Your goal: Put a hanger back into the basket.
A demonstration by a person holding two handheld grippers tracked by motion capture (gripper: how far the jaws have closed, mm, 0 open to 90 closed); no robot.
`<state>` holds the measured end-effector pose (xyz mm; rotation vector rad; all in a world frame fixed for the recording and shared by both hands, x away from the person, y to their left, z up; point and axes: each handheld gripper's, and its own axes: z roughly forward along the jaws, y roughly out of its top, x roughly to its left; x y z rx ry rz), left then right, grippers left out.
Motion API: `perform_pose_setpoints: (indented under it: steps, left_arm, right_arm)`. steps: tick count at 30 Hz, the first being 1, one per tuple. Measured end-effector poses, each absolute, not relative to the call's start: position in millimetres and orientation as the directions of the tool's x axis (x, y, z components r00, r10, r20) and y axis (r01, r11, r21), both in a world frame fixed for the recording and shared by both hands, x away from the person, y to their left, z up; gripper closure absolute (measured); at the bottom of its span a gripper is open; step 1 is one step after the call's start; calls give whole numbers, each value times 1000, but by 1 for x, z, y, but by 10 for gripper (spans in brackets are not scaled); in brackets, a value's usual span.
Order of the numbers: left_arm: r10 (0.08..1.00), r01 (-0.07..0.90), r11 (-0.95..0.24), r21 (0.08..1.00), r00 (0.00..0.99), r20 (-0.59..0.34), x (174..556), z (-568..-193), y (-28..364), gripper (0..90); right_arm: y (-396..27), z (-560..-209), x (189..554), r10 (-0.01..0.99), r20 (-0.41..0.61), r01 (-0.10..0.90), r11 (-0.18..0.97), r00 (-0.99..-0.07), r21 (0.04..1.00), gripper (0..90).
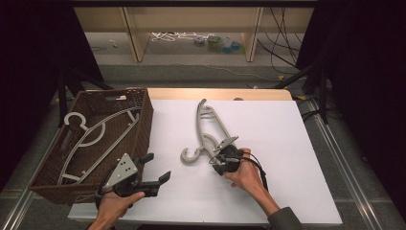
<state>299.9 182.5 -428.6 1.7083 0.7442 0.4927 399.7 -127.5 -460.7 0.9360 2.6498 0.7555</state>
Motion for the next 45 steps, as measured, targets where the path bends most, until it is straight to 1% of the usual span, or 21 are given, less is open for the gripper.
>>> perform_pose_setpoints:
  steps: [1, 2, 6, 10, 19, 28, 33, 36, 37, 39, 40, 42, 45]
  left_arm:
    - [701, 222, -147, 964, 711, -57, 300, -429, 183, 161]
    - [701, 222, -147, 964, 711, -57, 300, -429, 183, 162]
    - [699, 224, -150, 963, 713, -57, 300, -429, 183, 162]
    - [694, 222, -156, 963, 718, -53, 300, -429, 183, 162]
    - [692, 224, -159, 961, 720, -54, 300, -429, 182, 162]
    - [691, 226, -159, 961, 720, -55, 300, -429, 182, 163]
    - [689, 219, -165, 962, 723, -46, 300, -429, 183, 165]
    - [689, 218, -165, 962, 723, -46, 300, -428, 183, 167]
    - [689, 219, -166, 961, 723, -46, 300, -429, 183, 167]
    - [690, 218, -164, 962, 723, -46, 300, -428, 183, 168]
    - [690, 217, -163, 962, 722, -47, 300, -428, 183, 168]
    - [690, 216, -164, 962, 723, -45, 300, -428, 183, 168]
    - [691, 216, -163, 963, 721, -45, 300, -428, 183, 169]
  right_arm:
    - [-127, -463, 401, 637, -54, 514, 666, -769, 541, 594]
    - [-127, -463, 402, 640, -41, 525, 664, -767, 533, 607]
    - [-124, -465, 404, 640, -44, 522, 663, -767, 537, 675]
    - [-123, -463, 406, 637, -24, 531, 662, -770, 529, 739]
    - [-121, -462, 405, 657, -5, 562, 648, -754, 514, 766]
    - [-124, -450, 404, 679, -13, 573, 630, -734, 525, 783]
    - [-130, -444, 404, 698, -11, 578, 601, -716, 553, 806]
    - [-136, -437, 405, 697, -27, 559, 598, -717, 575, 818]
    - [-137, -434, 404, 706, -15, 572, 585, -708, 574, 819]
    - [-140, -428, 404, 695, -26, 550, 590, -718, 591, 820]
    - [-140, -424, 401, 708, -20, 563, 578, -706, 591, 820]
    - [-142, -421, 401, 701, -40, 533, 577, -713, 618, 821]
    - [-147, -413, 400, 699, -29, 532, 570, -715, 626, 822]
